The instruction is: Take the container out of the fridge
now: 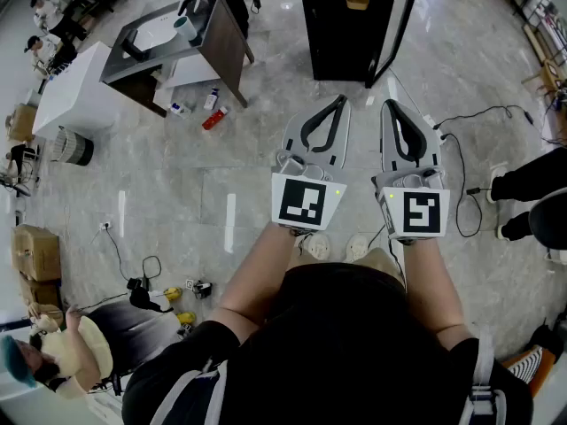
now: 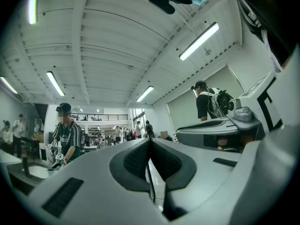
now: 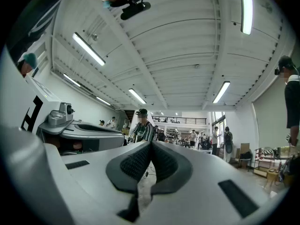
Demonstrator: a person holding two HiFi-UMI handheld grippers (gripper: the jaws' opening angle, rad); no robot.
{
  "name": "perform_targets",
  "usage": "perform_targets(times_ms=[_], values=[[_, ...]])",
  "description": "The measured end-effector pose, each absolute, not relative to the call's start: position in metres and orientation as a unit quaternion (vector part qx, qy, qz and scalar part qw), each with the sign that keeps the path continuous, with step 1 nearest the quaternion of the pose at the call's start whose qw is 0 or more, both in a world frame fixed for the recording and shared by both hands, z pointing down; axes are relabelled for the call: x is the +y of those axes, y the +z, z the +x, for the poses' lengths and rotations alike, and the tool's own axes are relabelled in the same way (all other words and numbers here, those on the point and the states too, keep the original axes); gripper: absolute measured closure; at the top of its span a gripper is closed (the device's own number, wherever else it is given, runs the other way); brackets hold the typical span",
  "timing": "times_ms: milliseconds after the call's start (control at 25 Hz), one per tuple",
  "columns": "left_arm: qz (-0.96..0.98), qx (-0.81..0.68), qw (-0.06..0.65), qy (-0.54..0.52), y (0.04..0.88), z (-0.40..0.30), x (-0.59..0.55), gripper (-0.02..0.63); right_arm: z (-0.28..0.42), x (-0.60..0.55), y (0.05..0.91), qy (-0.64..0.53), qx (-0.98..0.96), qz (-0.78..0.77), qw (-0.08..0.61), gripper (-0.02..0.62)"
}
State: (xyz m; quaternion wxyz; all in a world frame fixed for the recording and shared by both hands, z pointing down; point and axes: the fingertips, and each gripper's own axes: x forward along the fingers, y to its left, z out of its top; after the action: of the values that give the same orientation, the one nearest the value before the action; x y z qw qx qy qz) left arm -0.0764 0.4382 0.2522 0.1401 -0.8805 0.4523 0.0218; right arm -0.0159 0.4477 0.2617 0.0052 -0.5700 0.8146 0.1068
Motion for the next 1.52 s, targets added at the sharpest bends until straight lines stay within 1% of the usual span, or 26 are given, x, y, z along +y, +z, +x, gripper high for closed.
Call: perform_targets(times_ms=[760,1200,1520], values=[[-0.881,0.450,0.141,0.026,0.250,-0.095,0.438,0.582,-0.034,0.450,0.259,0.115,0.816,-0.566,0.013,0.558],[-0.883,0.448,0.140,0.030,0.246,-0.115,0.434,0.583,-0.053,0.447,0.255,0.118,0.813,-0.570,0.012,0.558],[-0.884,0.443,0.143,0.035,0.247,-0.142,0.437,0.583,-0.080,0.451,0.258,0.120,0.811,-0.572,0.012,0.558]])
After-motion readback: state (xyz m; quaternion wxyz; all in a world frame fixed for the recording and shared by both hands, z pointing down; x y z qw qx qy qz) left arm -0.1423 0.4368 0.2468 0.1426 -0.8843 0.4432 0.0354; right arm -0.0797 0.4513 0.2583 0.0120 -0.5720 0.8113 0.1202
